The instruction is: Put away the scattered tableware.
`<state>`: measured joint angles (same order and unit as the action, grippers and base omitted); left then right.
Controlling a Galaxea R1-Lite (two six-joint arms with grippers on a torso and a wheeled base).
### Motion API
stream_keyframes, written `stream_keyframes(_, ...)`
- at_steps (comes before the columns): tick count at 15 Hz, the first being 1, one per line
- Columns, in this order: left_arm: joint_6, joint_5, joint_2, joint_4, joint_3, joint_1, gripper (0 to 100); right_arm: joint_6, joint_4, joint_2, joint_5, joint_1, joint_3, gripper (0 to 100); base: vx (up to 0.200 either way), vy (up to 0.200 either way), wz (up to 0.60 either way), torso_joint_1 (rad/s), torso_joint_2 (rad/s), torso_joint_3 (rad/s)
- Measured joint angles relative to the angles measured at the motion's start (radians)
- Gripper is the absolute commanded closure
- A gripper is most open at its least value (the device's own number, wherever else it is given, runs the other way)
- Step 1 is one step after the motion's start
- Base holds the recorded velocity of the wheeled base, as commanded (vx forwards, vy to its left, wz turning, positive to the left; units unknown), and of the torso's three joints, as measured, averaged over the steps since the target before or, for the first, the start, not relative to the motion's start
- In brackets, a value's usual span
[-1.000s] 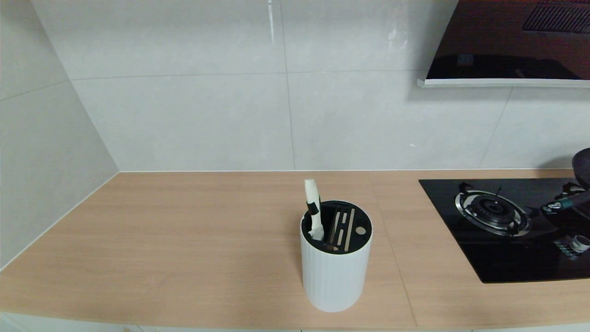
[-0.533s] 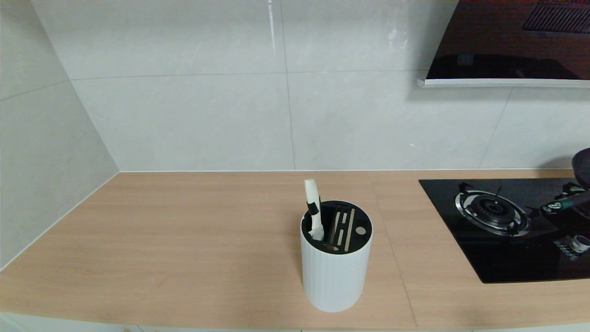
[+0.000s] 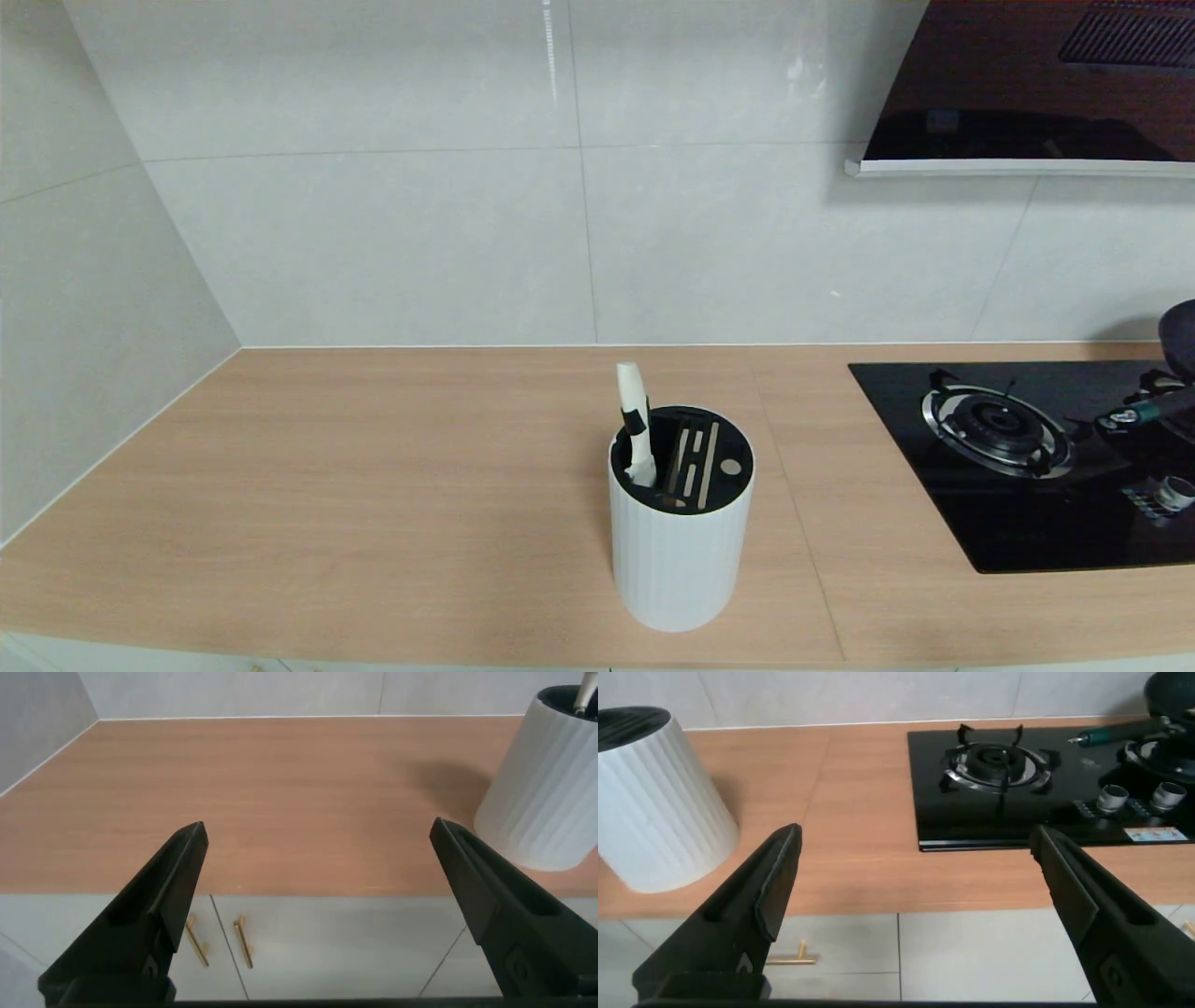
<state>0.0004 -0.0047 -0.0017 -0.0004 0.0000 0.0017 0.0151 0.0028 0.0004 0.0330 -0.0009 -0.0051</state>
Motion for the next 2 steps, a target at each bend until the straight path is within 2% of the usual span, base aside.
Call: stream_keyframes(2,0.0,0.0,0.0,0.0,0.0,0.0,0,0.0,0.001,0.0,0.0,0.0,0.001,0,0.0,0.0,0.0,0.0,0.0,0.0)
